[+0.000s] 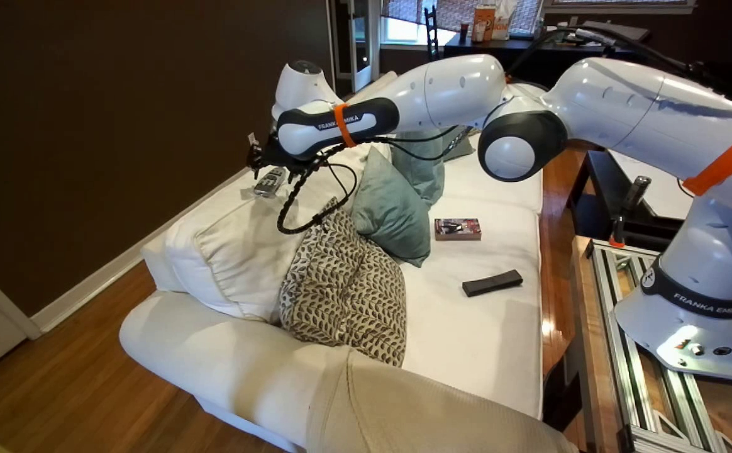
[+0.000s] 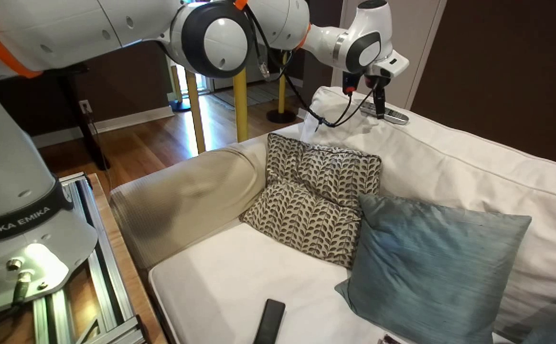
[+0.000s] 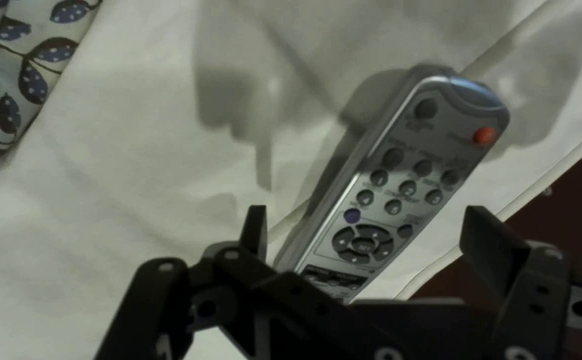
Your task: Put the grey remote on the seat of the chair
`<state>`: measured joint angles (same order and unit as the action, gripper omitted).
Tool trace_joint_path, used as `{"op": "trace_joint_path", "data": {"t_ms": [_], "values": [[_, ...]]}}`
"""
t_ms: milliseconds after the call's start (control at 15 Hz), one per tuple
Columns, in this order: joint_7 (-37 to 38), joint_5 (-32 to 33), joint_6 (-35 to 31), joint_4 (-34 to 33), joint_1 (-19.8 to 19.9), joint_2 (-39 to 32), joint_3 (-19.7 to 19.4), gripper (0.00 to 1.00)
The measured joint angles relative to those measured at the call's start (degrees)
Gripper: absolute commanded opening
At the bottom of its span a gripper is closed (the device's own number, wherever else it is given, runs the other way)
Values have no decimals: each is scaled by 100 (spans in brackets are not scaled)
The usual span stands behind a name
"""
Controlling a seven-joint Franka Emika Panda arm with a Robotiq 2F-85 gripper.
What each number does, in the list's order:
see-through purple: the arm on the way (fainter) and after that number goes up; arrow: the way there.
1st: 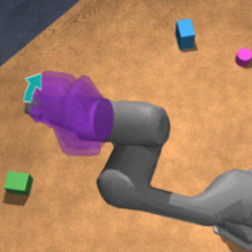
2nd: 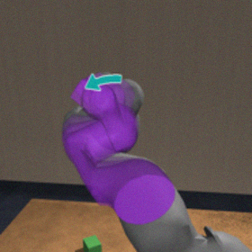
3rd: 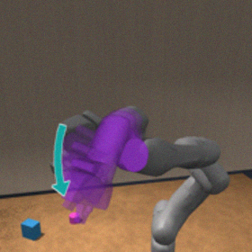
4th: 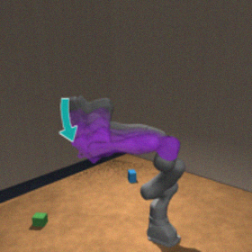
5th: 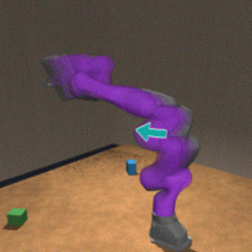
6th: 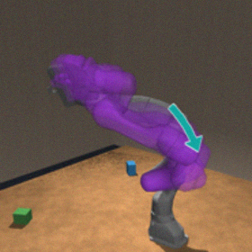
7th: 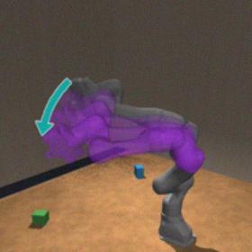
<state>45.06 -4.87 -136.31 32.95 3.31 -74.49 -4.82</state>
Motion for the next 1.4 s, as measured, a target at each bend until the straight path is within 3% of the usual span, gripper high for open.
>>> {"op": "trace_joint_path", "data": {"t_ms": [200, 267, 333, 467, 800, 1400], "values": [[-62, 1, -112, -1, -19, -76, 0, 100], [-85, 1, -151, -2, -25, -99, 0, 96], [-114, 1, -176, -2, -29, -116, 0, 77], [-161, 1, -181, -6, -33, -138, -1, 70], [-172, 4, -181, -57, -34, -147, -9, 31], [71, 8, -178, -149, -40, -75, -72, 29]]}}
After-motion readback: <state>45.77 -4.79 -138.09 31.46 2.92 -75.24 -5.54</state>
